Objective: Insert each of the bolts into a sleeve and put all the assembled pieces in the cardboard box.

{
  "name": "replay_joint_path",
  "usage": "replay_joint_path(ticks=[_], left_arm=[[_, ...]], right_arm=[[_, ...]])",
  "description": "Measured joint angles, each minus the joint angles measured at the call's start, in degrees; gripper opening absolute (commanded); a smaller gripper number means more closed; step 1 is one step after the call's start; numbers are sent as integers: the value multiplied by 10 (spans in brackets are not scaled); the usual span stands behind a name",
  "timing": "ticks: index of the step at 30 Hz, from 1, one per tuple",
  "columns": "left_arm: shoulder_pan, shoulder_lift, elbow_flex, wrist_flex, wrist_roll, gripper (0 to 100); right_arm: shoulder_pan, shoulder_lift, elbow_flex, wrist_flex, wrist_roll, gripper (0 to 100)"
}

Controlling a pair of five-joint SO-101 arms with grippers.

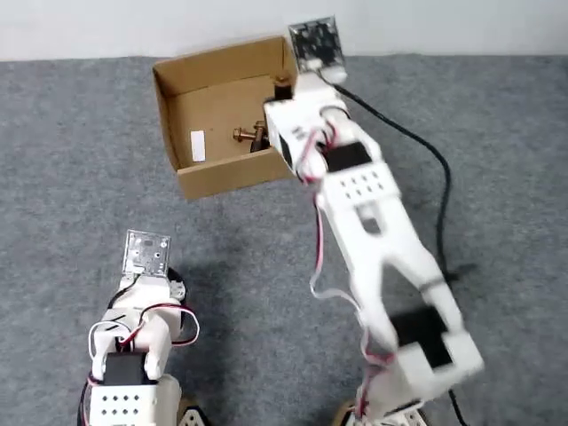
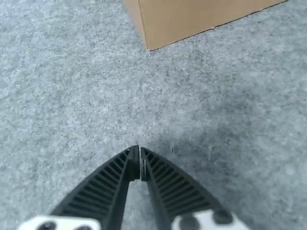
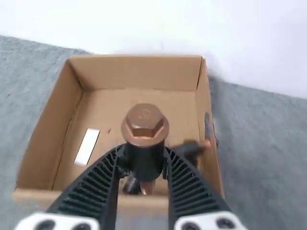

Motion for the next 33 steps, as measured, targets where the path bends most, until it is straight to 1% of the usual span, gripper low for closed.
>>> replay_joint_path(ticks=[2,4,9,15,18,22,24,28,31,33], left_arm=[[-25,0,0,-3,2,8],[-34,0,0,-4,2,8],[-38,0,0,-4,2,8],[-38,0,0,-4,2,8],[-38,0,0,-4,2,8],[-38,0,0,-4,2,8],[-38,0,0,-4,2,8],[-38,0,0,-4,2,8],[-38,0,0,-4,2,8],[-38,0,0,-4,2,8]], right_arm=[[-1,71,-69,-1,0,9],[-1,139,-133,6,4,9],[-12,277,-265,50,55,9],[-51,390,-366,76,115,11],[-70,423,-391,95,136,15],[-81,452,-425,114,160,87],[-83,458,-438,126,166,106],[-87,460,-451,145,167,69],[-88,461,-462,155,169,6],[-88,461,-473,171,169,13]])
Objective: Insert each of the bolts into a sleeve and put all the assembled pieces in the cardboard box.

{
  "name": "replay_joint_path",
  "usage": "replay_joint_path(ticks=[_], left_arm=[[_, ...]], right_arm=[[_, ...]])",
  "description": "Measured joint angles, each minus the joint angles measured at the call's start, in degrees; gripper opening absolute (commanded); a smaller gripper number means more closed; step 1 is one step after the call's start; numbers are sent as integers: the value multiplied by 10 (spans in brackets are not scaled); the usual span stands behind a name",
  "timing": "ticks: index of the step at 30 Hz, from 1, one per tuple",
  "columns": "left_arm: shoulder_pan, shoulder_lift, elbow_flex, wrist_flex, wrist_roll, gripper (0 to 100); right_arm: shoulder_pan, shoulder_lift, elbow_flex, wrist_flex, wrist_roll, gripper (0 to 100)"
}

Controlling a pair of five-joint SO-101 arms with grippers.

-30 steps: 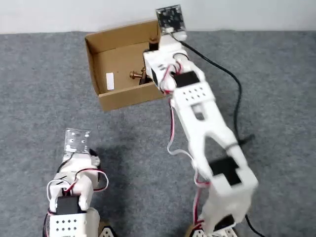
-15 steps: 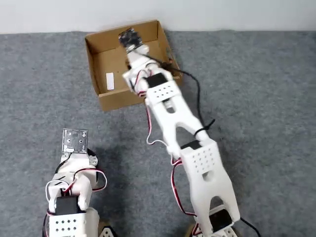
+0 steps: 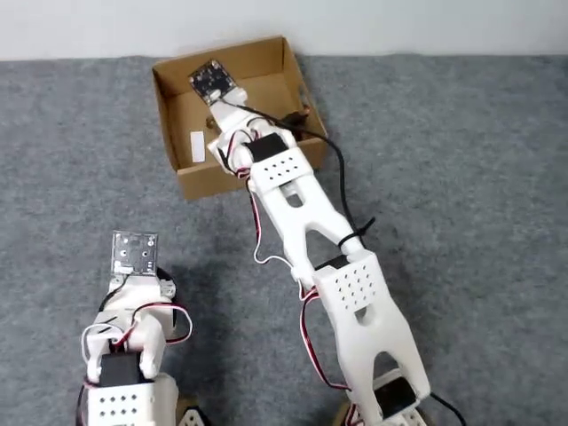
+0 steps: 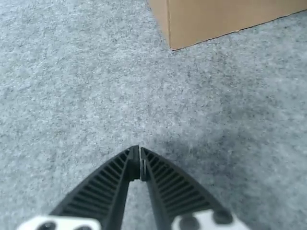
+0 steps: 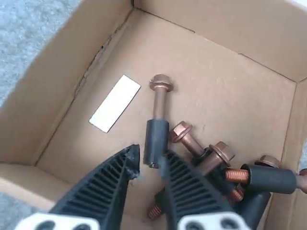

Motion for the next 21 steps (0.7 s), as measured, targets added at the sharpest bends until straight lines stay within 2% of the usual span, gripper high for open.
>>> replay_joint_path(ticks=[8,16,21], left_arm=[[0,0,0,0,0,8],[0,0,0,0,0,8],[0,0,0,0,0,8]], right_arm=[[-4,0,-122,128,0,8],[-11,0,-369,389,-2,8],[-11,-17,-404,491,-47,8]])
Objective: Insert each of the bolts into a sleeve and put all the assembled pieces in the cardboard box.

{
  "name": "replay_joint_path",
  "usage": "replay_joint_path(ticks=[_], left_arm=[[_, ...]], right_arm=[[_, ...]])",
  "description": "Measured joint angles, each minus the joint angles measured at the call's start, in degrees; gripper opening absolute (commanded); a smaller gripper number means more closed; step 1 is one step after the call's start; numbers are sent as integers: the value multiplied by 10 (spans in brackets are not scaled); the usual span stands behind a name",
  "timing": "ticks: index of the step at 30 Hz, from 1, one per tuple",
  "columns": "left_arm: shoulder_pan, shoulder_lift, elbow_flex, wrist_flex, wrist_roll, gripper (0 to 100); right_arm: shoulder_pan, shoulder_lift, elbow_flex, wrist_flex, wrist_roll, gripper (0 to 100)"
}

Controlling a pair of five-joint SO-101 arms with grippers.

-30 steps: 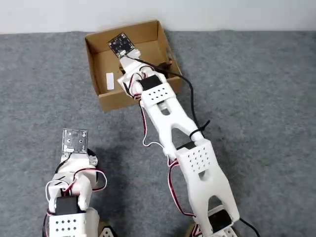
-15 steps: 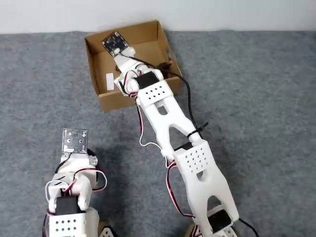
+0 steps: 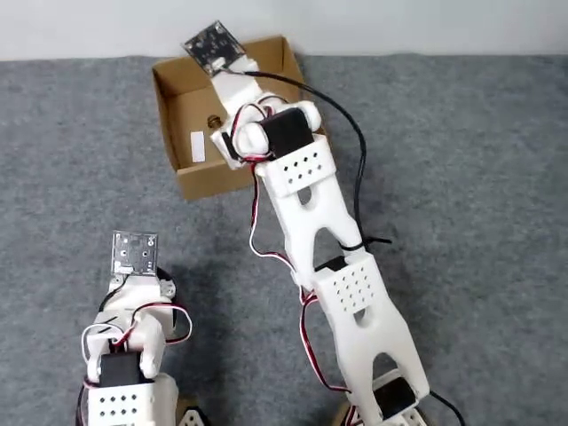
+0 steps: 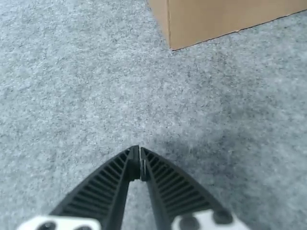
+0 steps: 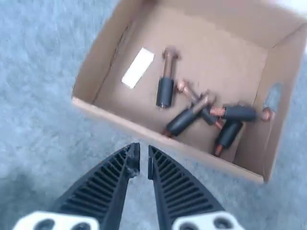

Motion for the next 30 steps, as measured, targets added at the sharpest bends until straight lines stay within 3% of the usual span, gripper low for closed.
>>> replay_joint_path(ticks=[13,25,30], left_arm=[[0,0,0,0,0,8],[0,0,0,0,0,8],[0,0,0,0,0,8]], right_arm=[[7,-189,-4,6,-40,8],[149,-288,1,7,-40,8],[171,-380,109,7,-40,8]])
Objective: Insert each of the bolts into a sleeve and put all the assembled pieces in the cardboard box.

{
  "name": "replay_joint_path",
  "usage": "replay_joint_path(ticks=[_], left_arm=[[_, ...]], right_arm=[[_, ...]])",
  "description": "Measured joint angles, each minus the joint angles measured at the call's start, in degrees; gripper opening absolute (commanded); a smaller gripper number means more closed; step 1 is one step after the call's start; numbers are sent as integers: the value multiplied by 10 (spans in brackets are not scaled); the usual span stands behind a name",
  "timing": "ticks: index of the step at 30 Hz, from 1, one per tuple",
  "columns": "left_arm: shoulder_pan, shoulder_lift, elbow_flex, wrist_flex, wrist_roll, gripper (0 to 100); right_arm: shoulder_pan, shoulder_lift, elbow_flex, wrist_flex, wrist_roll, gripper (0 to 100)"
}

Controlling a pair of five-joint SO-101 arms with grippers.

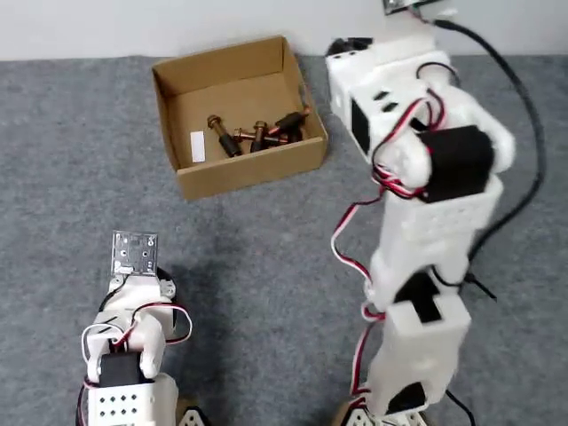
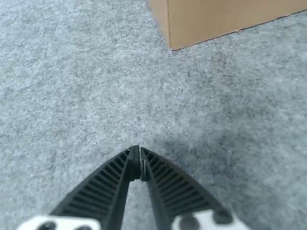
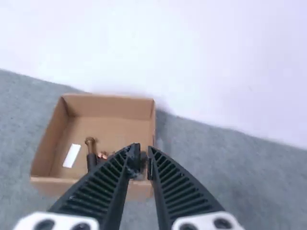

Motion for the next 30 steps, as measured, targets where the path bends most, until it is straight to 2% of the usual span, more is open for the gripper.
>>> replay_joint_path(ticks=[9,19,25,30], left_arm=[[0,0,0,0,0,8],[0,0,0,0,0,8],[0,0,0,0,0,8],[0,0,0,0,0,8]], right_arm=[[31,-216,335,0,-51,9],[158,-433,629,-9,-84,9],[217,-585,853,-87,-90,9],[222,-742,1060,-177,-90,9]])
